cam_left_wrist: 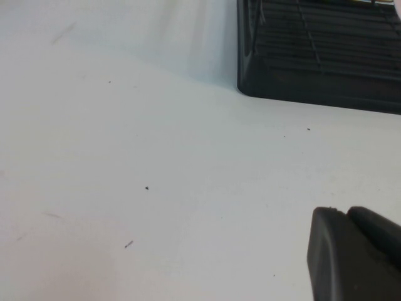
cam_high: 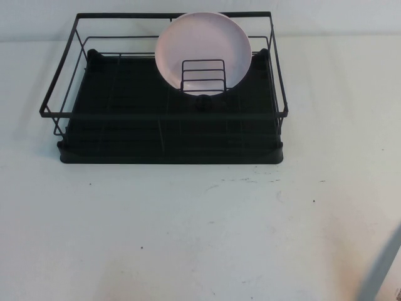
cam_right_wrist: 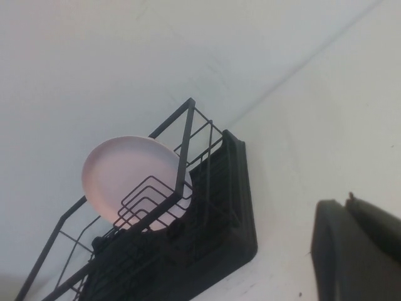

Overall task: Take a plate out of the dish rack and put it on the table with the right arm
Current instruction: Grasp the plate from the shelf

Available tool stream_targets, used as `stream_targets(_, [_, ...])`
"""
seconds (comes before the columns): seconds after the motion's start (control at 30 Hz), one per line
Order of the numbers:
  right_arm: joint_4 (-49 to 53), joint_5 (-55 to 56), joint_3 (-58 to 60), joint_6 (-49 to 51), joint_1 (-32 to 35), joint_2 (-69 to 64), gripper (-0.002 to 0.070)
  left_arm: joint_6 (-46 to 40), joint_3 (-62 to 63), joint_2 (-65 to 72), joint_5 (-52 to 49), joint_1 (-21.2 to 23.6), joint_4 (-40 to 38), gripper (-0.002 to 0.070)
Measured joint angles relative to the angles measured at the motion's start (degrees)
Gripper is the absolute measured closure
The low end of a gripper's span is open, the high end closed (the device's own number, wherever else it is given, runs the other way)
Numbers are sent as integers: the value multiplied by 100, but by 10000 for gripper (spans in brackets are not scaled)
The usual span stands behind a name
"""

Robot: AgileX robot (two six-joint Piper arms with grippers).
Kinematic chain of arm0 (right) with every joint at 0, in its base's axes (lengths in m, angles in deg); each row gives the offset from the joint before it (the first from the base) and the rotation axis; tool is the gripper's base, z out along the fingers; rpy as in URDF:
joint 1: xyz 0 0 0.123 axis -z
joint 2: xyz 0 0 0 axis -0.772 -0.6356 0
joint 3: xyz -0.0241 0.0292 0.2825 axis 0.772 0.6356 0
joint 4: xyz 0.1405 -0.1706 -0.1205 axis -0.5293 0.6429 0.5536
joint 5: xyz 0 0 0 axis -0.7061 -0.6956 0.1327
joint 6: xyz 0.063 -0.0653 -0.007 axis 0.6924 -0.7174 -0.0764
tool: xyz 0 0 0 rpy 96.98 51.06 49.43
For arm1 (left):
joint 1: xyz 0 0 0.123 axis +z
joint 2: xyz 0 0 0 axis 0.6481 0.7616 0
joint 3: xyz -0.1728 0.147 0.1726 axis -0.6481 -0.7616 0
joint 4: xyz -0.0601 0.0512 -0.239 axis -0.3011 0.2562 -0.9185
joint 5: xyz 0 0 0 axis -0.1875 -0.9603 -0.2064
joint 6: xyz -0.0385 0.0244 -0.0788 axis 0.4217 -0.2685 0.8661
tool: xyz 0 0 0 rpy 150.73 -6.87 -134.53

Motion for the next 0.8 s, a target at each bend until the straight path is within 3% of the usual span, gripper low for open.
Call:
stream_targets(0.17, [-142, -125, -101, 0, 0, -90, 694, 0, 0, 0, 0, 0, 0, 679])
stream_targets(0.33, [-142, -557, -778, -278, 0, -1057, 694, 0, 0, 0, 0, 0, 0, 679])
stream_targets(0.8, [-108, -2327, -4411, -2026, 0, -5953, 694, 0, 0, 0, 0, 0, 0, 679])
